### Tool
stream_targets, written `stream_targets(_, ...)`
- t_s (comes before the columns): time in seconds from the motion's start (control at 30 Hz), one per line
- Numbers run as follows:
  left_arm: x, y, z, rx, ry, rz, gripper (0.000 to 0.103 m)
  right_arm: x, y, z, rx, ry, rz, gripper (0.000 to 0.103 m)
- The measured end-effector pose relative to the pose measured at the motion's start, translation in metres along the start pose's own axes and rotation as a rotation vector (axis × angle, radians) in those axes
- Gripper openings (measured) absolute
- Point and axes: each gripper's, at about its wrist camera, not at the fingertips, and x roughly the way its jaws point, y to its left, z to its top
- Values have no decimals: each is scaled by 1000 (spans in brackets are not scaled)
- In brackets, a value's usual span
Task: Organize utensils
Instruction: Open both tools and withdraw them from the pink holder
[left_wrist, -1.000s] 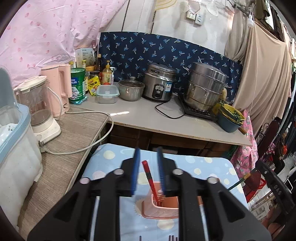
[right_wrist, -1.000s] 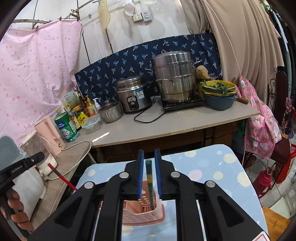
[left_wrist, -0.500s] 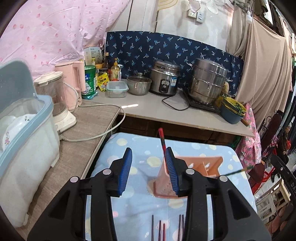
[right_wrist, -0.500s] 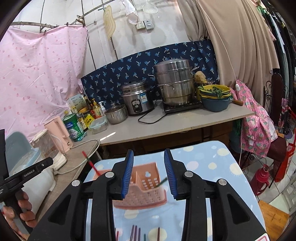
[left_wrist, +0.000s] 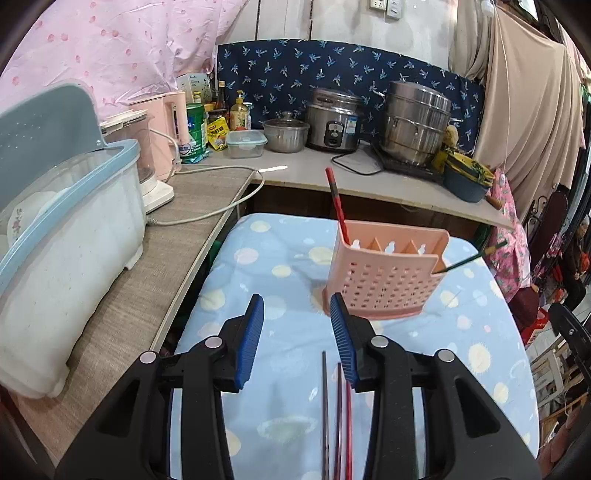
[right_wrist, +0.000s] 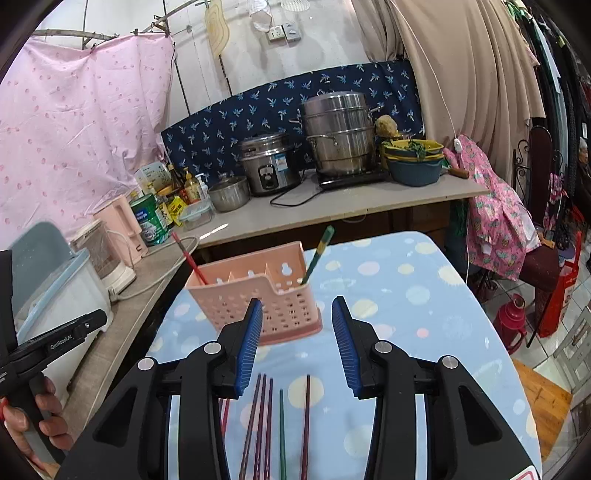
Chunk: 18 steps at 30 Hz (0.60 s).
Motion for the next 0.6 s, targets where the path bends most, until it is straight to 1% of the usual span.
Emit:
stream_targets(0.1,-5,-1,-15,8,13,10,36,-5,1,-13,-7,19,-1,38)
stream_targets(0.43,-5,-2,-56,27,88,7,36,-14,1,-58,-42,76,-37,38)
stream_targets(0.6,-3,-2,-72,41,114,15,36,-16,-4,-76,-29,112,-39,38)
